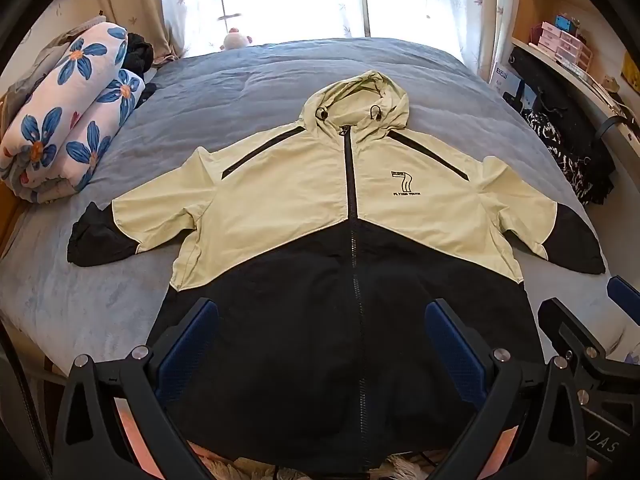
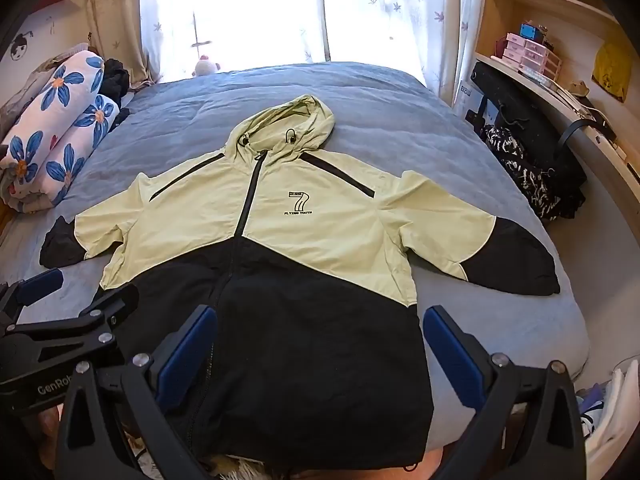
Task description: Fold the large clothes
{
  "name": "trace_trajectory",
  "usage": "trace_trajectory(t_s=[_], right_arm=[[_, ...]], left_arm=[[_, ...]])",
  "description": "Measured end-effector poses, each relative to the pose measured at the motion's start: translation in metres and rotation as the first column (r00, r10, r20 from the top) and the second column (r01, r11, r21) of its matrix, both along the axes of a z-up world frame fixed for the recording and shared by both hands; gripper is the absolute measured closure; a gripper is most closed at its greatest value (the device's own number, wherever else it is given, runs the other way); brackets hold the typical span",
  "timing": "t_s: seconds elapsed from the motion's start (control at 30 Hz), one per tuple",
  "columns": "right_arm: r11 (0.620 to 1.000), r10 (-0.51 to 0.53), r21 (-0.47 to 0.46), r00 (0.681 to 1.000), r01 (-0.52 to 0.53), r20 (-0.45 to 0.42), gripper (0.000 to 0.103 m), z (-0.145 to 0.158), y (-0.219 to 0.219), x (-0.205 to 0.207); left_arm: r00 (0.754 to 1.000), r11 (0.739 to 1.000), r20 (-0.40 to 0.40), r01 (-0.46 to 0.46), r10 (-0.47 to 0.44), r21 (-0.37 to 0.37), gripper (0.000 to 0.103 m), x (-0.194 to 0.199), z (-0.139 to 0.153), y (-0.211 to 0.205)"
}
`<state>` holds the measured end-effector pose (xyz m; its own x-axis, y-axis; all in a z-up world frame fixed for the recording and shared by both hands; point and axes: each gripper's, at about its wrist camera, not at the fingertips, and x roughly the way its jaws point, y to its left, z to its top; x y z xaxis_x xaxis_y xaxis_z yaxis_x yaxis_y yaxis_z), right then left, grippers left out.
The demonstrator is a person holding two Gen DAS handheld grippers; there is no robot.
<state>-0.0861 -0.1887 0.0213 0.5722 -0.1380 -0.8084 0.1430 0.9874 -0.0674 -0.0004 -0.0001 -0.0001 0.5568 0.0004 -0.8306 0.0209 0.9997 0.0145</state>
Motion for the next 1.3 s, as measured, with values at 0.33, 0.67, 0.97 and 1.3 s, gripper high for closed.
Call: trace_trajectory(t_s=[0.33,0.67,0.97,1.3], right_arm=[[1.000,0.003,0.014,1.000,-0.003,-0.011,0.000,-0.002,0.003,0.007],[0.999,0.005,0.034,1.000,-0.004,-0.016,0.000,-0.006,0.004,0.006],[0.999,0.005,0.042,1.000,-0.004,-0.016,0.000,-0.010,0.005,0.005],[0.999,0.006,0.042,1.000,-0.005,-0.019,0.000,-0.012,0.005,0.005]], left_arm=[[0.999,1.000,-0.049,0.016,-0.017,-0.019,0.004,0.006,-0.008,-0.002],[0.999,0.999,-0.043,0.027,-0.028,-0.027,0.008,0.007,-0.012,0.000],[0.999,0.999,-0.039,0.029,-0.030,-0.022,0.008,0.006,-0.011,0.000],[0.999,0.999,-0.035,0.028,-0.029,-0.017,0.008,0.006,-0.010,0.001]])
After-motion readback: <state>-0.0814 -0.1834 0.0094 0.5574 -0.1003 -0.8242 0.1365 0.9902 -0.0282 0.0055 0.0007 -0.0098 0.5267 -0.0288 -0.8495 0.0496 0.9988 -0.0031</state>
